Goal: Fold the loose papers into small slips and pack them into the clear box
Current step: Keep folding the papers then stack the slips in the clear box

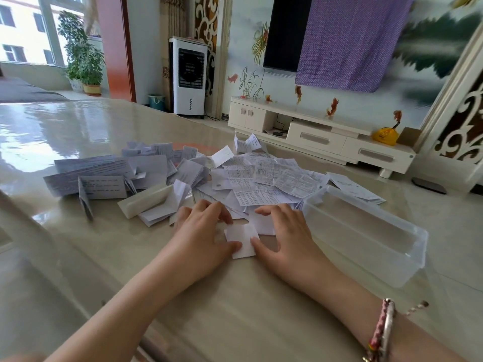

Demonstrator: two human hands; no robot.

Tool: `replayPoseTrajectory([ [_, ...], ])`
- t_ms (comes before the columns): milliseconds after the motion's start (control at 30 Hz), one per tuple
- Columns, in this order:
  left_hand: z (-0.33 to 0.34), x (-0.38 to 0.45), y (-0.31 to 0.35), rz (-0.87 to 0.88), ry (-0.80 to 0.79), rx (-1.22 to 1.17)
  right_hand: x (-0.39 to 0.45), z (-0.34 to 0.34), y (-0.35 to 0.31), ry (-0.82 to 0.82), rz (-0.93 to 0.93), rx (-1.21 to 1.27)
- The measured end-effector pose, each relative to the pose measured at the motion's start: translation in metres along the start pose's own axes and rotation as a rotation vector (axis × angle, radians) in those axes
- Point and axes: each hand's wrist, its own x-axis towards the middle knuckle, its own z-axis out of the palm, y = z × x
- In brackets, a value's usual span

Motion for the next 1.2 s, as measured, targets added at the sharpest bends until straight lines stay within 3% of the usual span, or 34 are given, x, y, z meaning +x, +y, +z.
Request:
replayPoseTrajectory([
  [233,-0.004,0.000,0.003,-0.008,-0.054,-0.212,0.001,0.001,0.011,0.030,0.034,0.036],
  [433,-0.006,0.003,-0.008,-0.044,-0.086,-0.313,0.011,0.000,0.003,-0.084,0.068,-0.024],
  [600,-0.016,0.011,-0.021,-0.130,-0.014,-0.329,0.031,0.001,-0.003,-0.188,0.121,-0.125],
  [733,-0.027,0.017,-0.033,-0.184,0.087,-0.342,0.041,0.002,-0.006,-0.102,0.073,0.030],
  [967,-0.024,0.023,-0.044,-0.255,0.242,-0.130,0.018,-0.008,-0.006,0.024,-0.020,0.312],
  [1100,-0.016,0.022,-0.040,-0.247,0.227,0.086,-0.001,-0.012,-0.001,0.053,-0.031,0.313],
  [1200,-0.016,0.020,-0.030,-0.162,0.273,0.121,-0.005,-0.013,0.001,0.057,-0.074,0.269],
])
